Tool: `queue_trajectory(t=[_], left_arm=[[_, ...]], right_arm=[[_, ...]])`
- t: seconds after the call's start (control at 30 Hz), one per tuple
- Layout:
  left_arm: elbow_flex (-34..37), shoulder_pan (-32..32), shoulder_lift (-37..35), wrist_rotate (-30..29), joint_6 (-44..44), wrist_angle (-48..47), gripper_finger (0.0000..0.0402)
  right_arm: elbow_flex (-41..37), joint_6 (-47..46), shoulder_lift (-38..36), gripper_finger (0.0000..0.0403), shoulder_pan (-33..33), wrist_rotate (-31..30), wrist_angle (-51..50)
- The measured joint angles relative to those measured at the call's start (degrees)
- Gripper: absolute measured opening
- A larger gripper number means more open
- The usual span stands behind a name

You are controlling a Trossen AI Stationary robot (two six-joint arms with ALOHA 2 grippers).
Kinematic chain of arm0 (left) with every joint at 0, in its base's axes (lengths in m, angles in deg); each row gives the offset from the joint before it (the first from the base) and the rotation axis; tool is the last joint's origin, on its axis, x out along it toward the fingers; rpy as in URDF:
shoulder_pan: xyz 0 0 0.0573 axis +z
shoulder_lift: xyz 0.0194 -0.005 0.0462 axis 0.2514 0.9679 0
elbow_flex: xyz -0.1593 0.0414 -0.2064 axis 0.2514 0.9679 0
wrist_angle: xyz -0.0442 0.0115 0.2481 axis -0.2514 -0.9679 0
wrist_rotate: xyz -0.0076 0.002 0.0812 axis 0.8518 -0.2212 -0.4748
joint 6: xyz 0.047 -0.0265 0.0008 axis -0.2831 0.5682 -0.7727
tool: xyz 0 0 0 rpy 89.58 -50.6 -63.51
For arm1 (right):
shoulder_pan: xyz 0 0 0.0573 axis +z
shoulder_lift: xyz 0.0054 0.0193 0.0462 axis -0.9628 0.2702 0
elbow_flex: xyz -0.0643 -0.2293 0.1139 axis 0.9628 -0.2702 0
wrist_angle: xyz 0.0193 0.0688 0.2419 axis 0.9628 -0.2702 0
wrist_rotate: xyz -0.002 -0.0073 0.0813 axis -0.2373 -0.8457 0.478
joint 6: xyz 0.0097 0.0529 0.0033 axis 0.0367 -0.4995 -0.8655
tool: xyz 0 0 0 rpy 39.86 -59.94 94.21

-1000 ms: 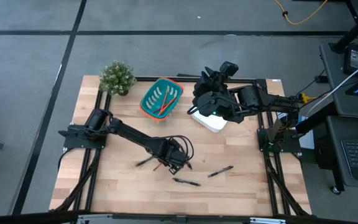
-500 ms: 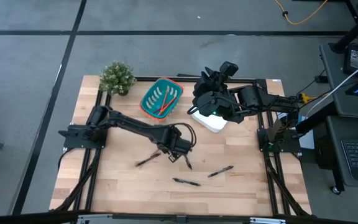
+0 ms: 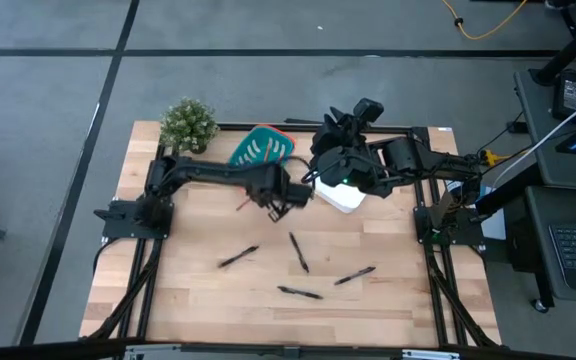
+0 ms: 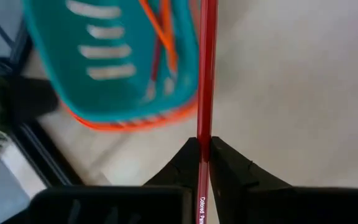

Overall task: Sort pens & pencils
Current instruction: Put the red pencil into the blue bin

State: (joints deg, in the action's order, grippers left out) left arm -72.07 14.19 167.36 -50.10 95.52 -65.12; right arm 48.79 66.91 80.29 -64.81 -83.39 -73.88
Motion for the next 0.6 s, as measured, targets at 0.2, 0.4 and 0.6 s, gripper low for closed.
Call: queue_trajectory(t=[0.2, 0.4, 0.6], left_arm=[[-1.5, 8.9, 0.0, -1.9, -6.3, 0.3, 0.0033], [-1.5, 16.9, 0.0, -2.0, -10.4, 1.1, 0.0026], [-0.9, 20.3, 0.0, -1.0, -15.2, 7.3, 0.0034]], right_arm=[[0.0, 1.2, 0.0, 0.009, 0.0, -0.1, -0.1], [0.0, 2.7, 0.0, 0.009, 0.0, -0.3, -0.1], [0.0, 2.8, 0.0, 0.009, -0.7, -0.8, -0.1]])
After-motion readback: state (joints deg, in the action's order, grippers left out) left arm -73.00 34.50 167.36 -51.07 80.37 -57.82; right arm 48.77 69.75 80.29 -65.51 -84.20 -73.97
